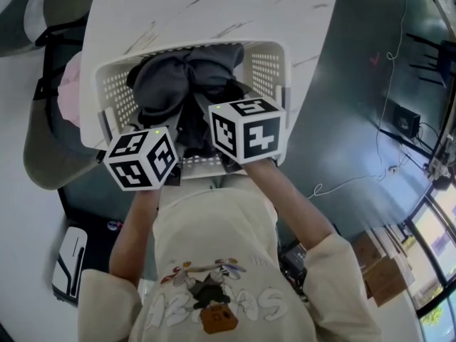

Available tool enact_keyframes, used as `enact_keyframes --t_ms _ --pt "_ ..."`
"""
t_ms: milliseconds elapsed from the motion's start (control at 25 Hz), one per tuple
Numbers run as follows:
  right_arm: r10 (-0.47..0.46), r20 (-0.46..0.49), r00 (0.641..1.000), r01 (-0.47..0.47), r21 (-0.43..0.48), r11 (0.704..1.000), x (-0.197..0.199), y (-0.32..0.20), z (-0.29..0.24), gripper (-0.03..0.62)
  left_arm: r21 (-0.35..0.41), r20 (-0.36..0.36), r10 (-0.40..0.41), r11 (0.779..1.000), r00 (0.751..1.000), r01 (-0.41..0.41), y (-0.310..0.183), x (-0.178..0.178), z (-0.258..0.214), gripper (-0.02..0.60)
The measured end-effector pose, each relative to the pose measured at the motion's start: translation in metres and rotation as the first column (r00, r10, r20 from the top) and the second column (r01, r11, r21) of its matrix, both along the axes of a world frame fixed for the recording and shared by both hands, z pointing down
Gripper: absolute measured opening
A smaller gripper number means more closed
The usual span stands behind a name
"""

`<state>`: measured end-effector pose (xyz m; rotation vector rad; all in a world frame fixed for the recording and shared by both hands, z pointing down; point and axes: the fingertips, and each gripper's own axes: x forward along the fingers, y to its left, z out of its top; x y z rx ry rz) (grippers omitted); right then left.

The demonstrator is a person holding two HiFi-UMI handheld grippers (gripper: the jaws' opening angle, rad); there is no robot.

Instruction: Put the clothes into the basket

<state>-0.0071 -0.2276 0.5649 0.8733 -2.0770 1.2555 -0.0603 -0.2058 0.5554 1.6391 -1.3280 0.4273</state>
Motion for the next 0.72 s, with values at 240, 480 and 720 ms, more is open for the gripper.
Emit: enact_keyframes --t_ms 240,480,720 --pt "0.008 -0.004 1.000 -0.008 -0.006 1.000 0.000 -0.003 0.008 0.190 -0.013 0.004 0.002 1.000 1.000 -0.002 -0.003 0.000 0.008 0.201" --pt "0.029 -0.014 0.999 -0.029 -0.019 0.999 0.001 -0.006 0.020 0.190 -0.022 0.010 0.015 1.000 1.000 -0.015 -0.008 0.000 0.020 0.201" --pt "0.036 -0.029 0.999 -0.037 -0.031 0.999 0.002 -0.007 0.032 0.190 -0.035 0.014 0.015 0.999 1.000 -0.015 -0.008 0.001 0.032 0.201"
